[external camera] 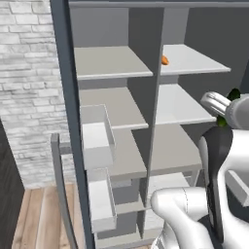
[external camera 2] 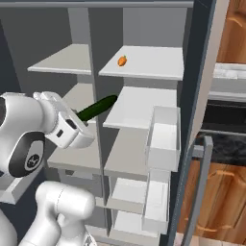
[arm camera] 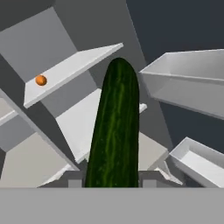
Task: Gather the cucumber and carrot from the fridge and place them on a tray on the dining counter. Then gather the chicken drumstick and fish from the fridge and place them on the other tray.
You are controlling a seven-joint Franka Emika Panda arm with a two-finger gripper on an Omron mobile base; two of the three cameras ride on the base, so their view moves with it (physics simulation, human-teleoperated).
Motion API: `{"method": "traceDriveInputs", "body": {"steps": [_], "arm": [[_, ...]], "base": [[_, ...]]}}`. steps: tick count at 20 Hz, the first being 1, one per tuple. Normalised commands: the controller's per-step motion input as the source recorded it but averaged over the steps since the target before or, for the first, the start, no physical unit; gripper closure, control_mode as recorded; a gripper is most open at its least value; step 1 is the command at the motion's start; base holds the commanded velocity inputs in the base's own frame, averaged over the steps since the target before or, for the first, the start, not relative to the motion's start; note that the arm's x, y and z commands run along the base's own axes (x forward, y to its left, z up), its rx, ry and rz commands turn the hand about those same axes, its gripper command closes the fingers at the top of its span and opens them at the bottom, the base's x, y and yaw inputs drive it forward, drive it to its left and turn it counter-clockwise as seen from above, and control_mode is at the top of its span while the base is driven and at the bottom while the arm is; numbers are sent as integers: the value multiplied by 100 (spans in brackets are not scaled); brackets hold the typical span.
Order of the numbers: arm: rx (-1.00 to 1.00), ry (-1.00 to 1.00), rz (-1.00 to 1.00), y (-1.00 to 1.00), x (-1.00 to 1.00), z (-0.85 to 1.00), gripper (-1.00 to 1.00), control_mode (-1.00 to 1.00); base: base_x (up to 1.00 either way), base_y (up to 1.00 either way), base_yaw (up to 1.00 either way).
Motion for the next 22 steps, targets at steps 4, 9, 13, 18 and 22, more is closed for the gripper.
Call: {"method": "traceDriveInputs", "body": {"steps": [4,9,13,18,22], "arm": [[0,0,0,0,0,0,100,100],[0,0,0,0,0,0,100,100],[0,0,0,0,0,0,100,100],[0,0,0,0,0,0,100,100],[0,0,0,0,0,0,100,100]], "base": [[-98,16,-8],[-86,47,-5],[-79,56,-6],[-93,32,-7],[-91,28,-9]]}}
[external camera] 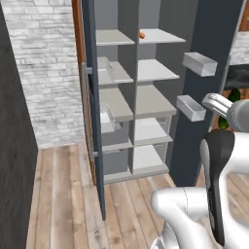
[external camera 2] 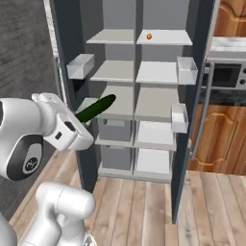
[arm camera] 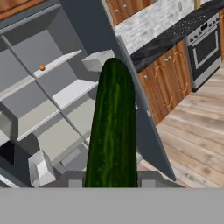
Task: Gather the cucumber and carrot from the fridge and place them on a tray on the dining counter. Then gather the chicken drumstick and fish from the fridge and place them on the other tray.
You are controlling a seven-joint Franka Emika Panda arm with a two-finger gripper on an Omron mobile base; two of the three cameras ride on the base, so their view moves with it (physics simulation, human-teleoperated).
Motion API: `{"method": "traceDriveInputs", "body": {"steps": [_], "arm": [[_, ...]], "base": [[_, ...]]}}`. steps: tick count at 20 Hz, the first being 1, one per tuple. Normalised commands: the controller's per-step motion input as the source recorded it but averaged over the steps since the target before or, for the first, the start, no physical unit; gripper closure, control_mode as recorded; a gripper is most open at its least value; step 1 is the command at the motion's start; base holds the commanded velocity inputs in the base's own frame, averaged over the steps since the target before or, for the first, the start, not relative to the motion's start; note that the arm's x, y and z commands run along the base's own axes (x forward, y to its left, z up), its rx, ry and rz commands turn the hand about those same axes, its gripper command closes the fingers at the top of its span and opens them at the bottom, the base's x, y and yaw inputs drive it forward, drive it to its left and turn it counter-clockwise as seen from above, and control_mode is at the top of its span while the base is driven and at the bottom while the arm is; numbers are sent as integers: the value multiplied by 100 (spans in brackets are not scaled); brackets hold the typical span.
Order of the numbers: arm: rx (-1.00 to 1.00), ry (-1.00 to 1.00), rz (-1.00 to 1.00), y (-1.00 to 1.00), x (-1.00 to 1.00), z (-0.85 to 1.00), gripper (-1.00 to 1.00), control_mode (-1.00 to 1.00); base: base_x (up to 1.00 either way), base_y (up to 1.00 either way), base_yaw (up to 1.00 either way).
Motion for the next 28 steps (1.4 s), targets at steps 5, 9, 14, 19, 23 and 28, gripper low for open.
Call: {"method": "traceDriveInputs", "body": {"steps": [5,9,14,19,23,28], "arm": [[0,0,0,0,0,0,100,100],[0,0,0,0,0,0,100,100],[0,0,0,0,0,0,100,100],[0,0,0,0,0,0,100,100],[0,0,0,0,0,0,100,100],[0,0,0,0,0,0,100,100]], "base": [[-91,28,-11],[-96,27,-13],[-100,18,-14],[-100,9,-14],[-100,5,-14],[-100,4,-13]]}}
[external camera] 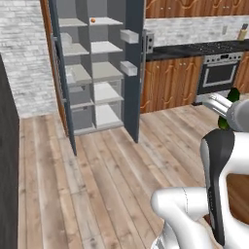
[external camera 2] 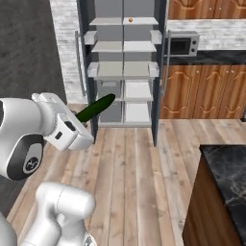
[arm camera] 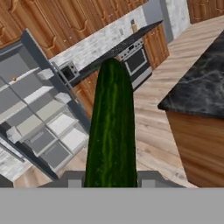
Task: Gather the cucumber and carrot from the fridge and place them on a tray on the dining counter. Then gather the chicken drumstick and fish from the fridge and place them on the other tray.
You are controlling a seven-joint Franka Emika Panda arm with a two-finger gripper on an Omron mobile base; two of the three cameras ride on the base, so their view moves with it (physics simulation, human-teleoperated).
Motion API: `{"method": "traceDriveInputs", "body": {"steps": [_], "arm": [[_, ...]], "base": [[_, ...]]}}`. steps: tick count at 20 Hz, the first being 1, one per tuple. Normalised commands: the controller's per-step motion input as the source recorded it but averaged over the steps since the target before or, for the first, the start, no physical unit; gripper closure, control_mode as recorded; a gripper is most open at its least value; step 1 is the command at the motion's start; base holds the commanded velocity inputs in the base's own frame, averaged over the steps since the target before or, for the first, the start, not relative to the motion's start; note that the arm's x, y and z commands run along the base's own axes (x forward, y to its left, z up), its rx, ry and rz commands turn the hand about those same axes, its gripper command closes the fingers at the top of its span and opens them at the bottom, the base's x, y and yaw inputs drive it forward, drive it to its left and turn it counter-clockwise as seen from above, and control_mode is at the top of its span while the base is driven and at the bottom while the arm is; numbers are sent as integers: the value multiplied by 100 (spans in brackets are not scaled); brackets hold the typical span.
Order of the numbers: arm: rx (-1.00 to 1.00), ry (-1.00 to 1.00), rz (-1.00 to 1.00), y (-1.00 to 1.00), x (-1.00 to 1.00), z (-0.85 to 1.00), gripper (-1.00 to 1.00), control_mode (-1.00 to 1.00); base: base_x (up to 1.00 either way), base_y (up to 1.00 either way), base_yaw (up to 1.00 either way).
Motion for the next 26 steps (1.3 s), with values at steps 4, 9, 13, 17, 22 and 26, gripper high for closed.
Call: {"method": "traceDriveInputs", "body": {"steps": [4,9,13,17,22,26], "arm": [[0,0,0,0,0,0,100,100],[0,0,0,0,0,0,100,100],[0,0,0,0,0,0,100,100],[0,0,0,0,0,0,100,100],[0,0,0,0,0,0,100,100],[0,0,0,0,0,0,100,100]], "base": [[-100,7,-14],[-100,5,-14],[-100,0,-14],[-100,0,-13],[-96,-26,-9],[-62,-90,-3]]}}
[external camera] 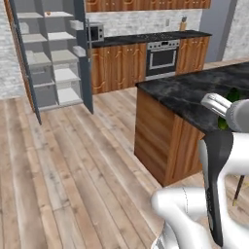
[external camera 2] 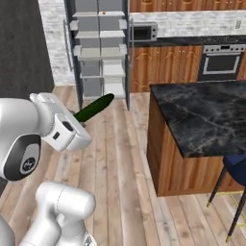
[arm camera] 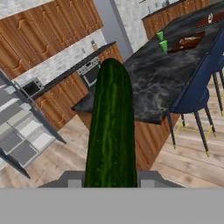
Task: Gather the cucumber and carrot from the fridge and place them on a tray on the dining counter. Then gather the chicken drumstick and fish from the fridge and place them on the other tray.
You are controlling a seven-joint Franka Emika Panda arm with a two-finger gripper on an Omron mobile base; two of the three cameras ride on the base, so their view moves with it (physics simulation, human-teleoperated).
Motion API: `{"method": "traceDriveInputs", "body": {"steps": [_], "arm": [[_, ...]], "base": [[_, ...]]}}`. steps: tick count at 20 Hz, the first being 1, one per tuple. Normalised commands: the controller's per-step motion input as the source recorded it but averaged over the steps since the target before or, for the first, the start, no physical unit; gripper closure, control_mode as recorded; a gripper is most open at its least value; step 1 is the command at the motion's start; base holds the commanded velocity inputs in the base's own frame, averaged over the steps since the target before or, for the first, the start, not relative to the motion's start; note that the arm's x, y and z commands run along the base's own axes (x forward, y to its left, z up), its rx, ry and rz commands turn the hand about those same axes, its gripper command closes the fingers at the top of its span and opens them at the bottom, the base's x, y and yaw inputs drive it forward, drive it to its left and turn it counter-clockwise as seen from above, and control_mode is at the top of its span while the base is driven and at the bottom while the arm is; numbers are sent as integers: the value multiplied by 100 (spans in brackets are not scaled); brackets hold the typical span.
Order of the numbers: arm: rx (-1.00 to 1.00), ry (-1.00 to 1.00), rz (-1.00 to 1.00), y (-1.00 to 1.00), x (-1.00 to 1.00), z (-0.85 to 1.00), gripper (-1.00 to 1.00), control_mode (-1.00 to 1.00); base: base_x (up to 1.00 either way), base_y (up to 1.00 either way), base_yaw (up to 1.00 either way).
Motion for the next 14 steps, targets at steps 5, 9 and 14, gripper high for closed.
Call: {"method": "traceDriveInputs", "body": {"steps": [5,9,14], "arm": [[0,0,0,0,0,0,100,100],[0,0,0,0,0,0,100,100],[0,0,0,0,0,0,100,100]], "base": [[-8,-100,0],[5,-100,0],[0,-100,1]]}}
